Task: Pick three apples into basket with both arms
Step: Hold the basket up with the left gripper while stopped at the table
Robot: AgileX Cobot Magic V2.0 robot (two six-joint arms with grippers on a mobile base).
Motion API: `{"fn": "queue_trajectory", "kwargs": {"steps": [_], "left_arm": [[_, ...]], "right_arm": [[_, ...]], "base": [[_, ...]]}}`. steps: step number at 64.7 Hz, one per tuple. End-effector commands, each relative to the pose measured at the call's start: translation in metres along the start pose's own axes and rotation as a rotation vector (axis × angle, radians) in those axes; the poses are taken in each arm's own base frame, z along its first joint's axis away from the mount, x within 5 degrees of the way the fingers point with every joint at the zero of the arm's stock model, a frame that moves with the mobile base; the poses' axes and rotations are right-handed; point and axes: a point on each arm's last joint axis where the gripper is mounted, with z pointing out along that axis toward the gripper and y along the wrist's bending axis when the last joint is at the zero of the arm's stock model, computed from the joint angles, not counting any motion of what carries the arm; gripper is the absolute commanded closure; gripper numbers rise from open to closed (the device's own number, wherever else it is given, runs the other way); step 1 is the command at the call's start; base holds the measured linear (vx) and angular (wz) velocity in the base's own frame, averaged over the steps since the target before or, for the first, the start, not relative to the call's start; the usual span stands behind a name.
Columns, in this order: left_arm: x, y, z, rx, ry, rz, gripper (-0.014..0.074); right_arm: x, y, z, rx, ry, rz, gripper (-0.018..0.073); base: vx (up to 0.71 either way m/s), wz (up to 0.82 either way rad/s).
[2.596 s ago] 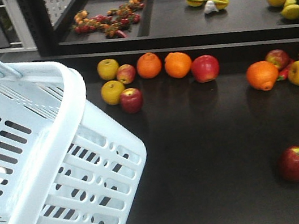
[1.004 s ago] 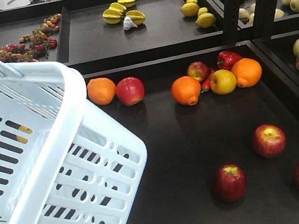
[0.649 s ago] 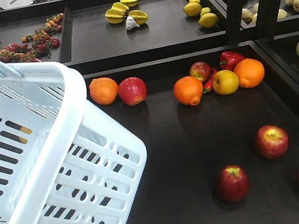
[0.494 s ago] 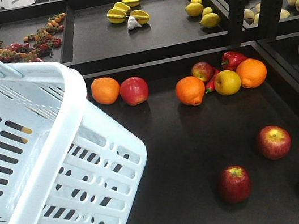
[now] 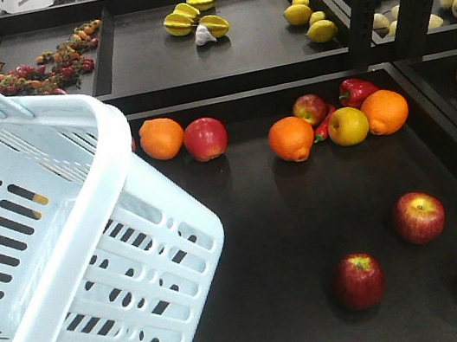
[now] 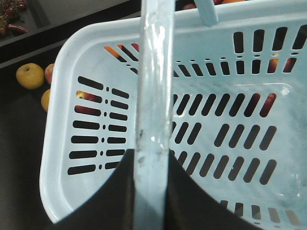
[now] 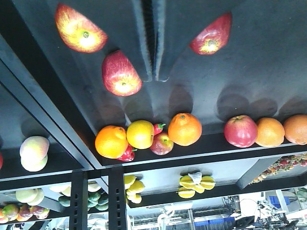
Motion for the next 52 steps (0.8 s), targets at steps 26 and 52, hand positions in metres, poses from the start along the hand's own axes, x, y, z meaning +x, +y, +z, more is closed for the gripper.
{"fn": "queue_trajectory", "kwargs": {"steps": [26,52], "left_arm": [[-0.0078,-0.0009,-0.007,0.012,-0.084,-0.012,0.0603],[-0.0078,-0.0009,-0.007,0.012,-0.084,-0.012,0.0603]], "right_arm": [[-0.0049,0.0001,0.0,0.0,-0.071,-0.001,0.0568],[-0.0049,0.0001,0.0,0.0,-0.071,-0.001,0.0568]], "base": [[0.0,0.0],[0.0,0.0]]}}
